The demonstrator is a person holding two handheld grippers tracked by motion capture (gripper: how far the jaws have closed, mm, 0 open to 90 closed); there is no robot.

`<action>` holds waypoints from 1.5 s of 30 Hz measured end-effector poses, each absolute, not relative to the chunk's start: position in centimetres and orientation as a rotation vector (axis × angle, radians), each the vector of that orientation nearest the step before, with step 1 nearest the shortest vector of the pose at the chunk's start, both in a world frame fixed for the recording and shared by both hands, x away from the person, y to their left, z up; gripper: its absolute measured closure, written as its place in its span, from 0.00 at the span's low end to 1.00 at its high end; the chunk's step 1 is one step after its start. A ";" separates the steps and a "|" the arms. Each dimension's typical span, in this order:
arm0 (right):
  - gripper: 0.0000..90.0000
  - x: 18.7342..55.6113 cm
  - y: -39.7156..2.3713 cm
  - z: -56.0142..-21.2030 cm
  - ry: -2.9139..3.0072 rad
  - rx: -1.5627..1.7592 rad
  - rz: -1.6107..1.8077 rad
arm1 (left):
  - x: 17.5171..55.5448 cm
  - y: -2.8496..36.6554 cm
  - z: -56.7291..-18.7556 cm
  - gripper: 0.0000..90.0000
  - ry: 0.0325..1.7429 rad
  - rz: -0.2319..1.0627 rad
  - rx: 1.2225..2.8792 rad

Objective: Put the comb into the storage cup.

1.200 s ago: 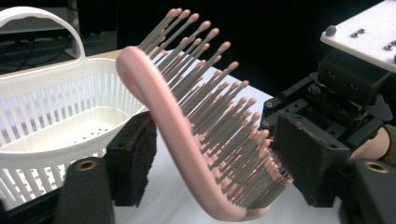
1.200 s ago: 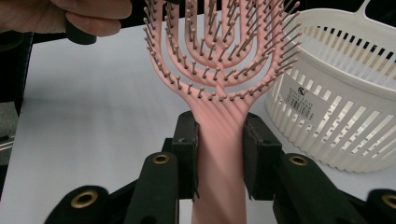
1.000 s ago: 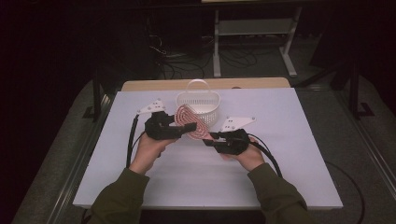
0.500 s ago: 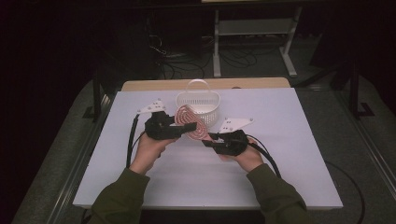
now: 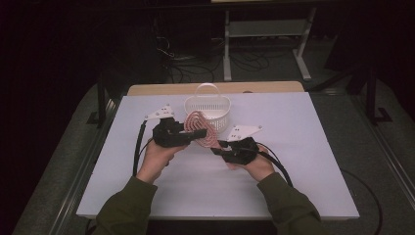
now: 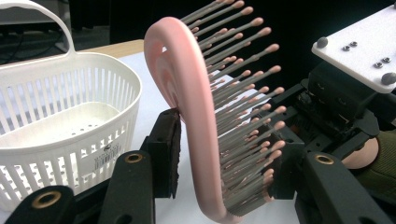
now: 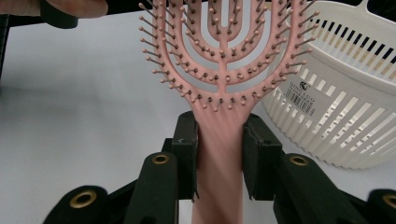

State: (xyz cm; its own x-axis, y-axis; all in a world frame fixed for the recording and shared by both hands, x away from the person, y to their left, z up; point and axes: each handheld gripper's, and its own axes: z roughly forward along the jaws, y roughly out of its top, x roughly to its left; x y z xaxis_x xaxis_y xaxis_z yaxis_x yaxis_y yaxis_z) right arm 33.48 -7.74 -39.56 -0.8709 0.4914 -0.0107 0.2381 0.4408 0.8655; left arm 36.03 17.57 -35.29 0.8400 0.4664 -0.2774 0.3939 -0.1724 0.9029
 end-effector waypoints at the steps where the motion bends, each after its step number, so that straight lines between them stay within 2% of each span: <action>1: 0.76 33.5 -7.7 -39.6 2.435 0.632 1.394 | 36.0 17.6 -35.3 0.61 0.657 0.073 1.790; 7: 0.75 33.5 -7.5 -39.7 2.439 0.631 1.389 | 35.9 17.5 -35.2 0.63 0.646 0.066 1.785; 9: 0.75 33.5 -7.4 -39.7 2.443 0.641 1.384 | 35.9 17.5 -35.2 0.70 0.636 0.057 1.770; 24: 0.75 33.5 -7.3 -39.8 2.446 0.643 1.401 | 35.5 17.4 -34.9 0.71 0.619 0.081 1.770; 30: 0.68 33.6 -7.4 -39.7 2.444 0.658 1.424 | 35.5 17.7 -34.7 0.71 0.625 0.094 1.754; 45: 0.41 34.2 -8.9 -39.2 2.431 0.810 1.500 | 35.7 19.2 -34.3 0.71 0.643 0.117 1.726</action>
